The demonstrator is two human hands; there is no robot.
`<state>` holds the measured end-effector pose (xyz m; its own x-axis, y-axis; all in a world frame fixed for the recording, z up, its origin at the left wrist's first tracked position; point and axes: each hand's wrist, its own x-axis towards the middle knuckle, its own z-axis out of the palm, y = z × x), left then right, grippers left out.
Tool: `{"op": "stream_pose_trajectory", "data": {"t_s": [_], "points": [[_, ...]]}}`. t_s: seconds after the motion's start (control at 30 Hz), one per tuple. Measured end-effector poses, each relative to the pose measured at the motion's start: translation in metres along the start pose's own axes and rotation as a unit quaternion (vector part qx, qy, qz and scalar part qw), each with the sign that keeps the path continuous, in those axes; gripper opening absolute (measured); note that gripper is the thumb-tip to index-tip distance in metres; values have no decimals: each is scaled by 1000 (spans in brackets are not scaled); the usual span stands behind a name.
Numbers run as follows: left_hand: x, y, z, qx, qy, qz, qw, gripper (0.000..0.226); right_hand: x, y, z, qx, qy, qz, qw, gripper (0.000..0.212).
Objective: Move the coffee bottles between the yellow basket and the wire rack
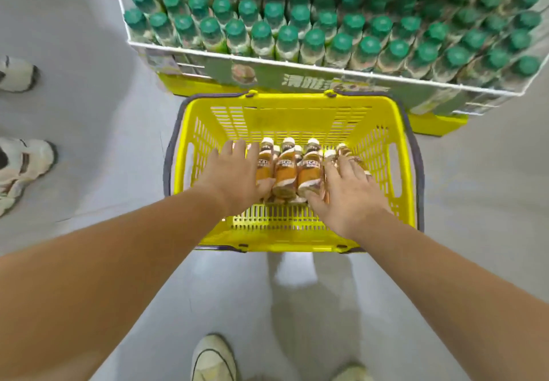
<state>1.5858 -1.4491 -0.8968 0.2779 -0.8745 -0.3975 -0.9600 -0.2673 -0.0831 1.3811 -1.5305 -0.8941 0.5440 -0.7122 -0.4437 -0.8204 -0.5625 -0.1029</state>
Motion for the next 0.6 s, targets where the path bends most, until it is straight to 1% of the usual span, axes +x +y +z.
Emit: {"op": "stream_pose_trajectory", "data": {"t_s": [0.07,0.17,0.23,0.3,0.37,0.43,0.5,0.53,0.6], "points": [[15,2,24,-21,-13,-16,1000,81,22,1,20,31,-23,17,999,81],[41,3,53,-120,-58,-84,988,81,56,0,44,89,-48,64,993,79],[58,2,67,-224,-73,-122,964,73,79,0,57,153,-48,99,982,75],[74,3,79,-292,-84,-135,943,61,99,-2,69,236,-45,130,962,73],[85,3,88,-345,-100,-169,918,64,116,-2,82,297,-40,157,941,69],[91,4,96,-392,-108,-183,895,60,126,-2,91,331,-27,181,926,59],[94,5,101,-430,-105,-194,875,54,132,-1,95,364,-5,194,911,37],[94,5,101,-445,-103,-202,866,52,132,0,95,375,7,200,905,31],[93,5,101,-458,-102,-215,857,51,130,2,93,387,19,207,899,33]]}}
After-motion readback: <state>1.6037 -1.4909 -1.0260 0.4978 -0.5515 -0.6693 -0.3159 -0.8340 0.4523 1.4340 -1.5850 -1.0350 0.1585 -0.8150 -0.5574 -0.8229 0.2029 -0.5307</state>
